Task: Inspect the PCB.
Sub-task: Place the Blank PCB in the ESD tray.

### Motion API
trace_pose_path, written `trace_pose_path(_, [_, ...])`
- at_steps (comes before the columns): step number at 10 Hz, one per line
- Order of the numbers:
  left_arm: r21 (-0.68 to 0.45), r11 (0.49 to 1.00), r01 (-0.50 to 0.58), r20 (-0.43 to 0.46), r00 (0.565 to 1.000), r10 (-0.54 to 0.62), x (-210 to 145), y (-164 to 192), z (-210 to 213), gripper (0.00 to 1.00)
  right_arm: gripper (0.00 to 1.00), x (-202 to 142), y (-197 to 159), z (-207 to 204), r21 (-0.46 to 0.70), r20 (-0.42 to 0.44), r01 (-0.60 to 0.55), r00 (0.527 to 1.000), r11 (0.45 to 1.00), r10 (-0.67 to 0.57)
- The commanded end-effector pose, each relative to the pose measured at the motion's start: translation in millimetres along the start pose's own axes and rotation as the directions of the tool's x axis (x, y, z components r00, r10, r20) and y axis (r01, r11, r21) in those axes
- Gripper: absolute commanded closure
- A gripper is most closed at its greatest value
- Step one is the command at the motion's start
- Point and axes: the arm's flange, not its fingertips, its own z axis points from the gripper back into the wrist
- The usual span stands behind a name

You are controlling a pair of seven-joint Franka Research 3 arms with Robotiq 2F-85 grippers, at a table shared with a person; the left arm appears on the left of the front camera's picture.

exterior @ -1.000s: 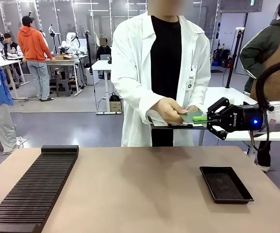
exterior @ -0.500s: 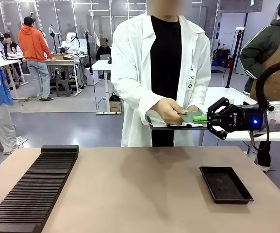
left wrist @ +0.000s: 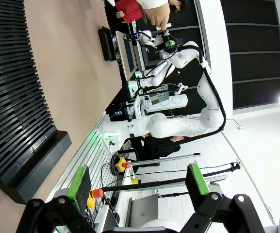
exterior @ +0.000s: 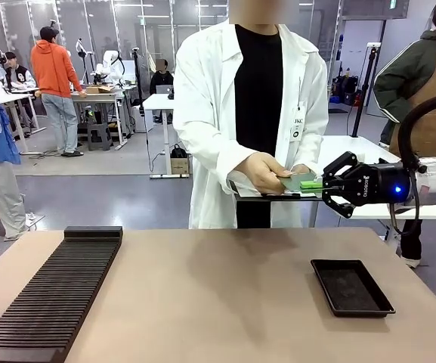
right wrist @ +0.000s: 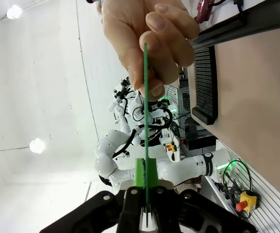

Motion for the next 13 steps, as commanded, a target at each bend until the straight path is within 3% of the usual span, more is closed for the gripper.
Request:
trace_pose_path(1, [0.012,1.0,-0.004,-0.004,1.0,0.004,-1.5,-2.7,-0.6,0.0,1.0,0.5,1.9,-0.1,0.0,0.0,0.0,1.0,1.0,0.0])
trace_pose_path(13, [0.012,1.0,-0.004,-0.004,1.0,0.004,-1.5,-2.7,-0.6,0.0,1.0,0.5,1.9,-0.1,0.0,0.0,0.0,1.0,1.0,0.0])
